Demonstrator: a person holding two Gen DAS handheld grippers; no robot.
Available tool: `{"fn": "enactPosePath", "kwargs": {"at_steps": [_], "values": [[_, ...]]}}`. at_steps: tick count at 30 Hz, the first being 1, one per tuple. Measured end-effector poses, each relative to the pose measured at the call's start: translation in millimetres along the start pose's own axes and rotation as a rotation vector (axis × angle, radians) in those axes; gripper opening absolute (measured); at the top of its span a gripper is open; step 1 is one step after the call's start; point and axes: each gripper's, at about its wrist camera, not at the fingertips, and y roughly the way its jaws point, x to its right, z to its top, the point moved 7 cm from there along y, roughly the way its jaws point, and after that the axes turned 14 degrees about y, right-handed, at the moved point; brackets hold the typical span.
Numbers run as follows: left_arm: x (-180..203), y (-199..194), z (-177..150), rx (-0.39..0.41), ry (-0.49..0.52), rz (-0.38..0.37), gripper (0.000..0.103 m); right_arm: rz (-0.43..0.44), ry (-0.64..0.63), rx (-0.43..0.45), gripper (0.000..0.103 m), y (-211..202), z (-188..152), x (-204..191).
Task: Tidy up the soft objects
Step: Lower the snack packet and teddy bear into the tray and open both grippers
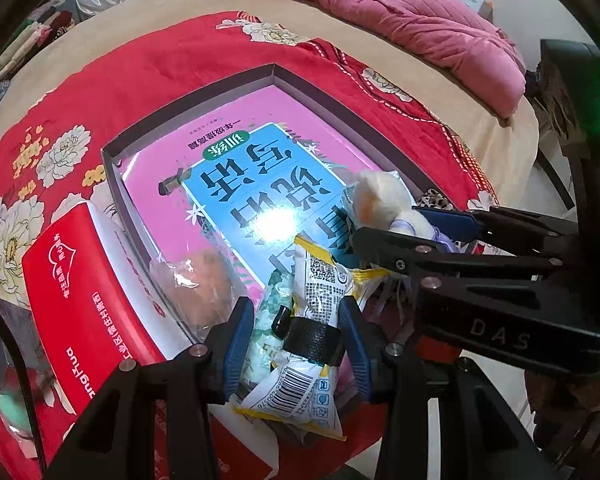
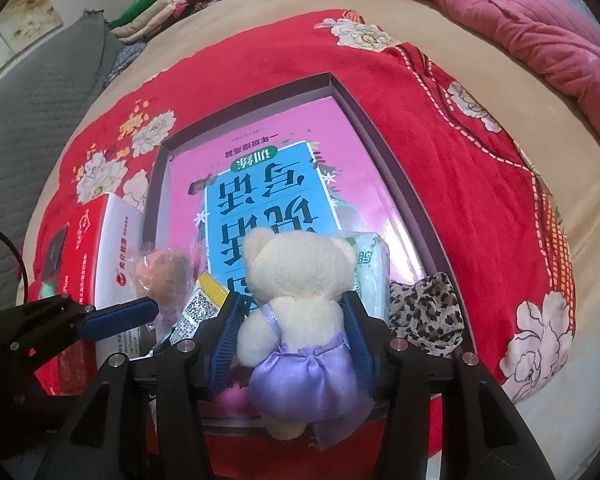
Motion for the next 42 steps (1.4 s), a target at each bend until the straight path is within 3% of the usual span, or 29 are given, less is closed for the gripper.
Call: {"fn": "enactPosePath", "kwargs": {"at_steps": [23, 27, 42], "values": [[-1, -3, -1, 0.003, -0.012, -0.010, 0.045, 0.019, 0.008, 0.053, 0.058, -27, 7, -4], [-4, -6, -1, 0.005, -0.016, -0.008, 0.045, 0.008, 0.018, 0.074, 0.069, -35, 7, 1], [-3, -29, -2, 0.037, -0.015, 0.012, 0.045, -0.019, 0.017, 0.140, 0.072, -62, 7, 0]]}}
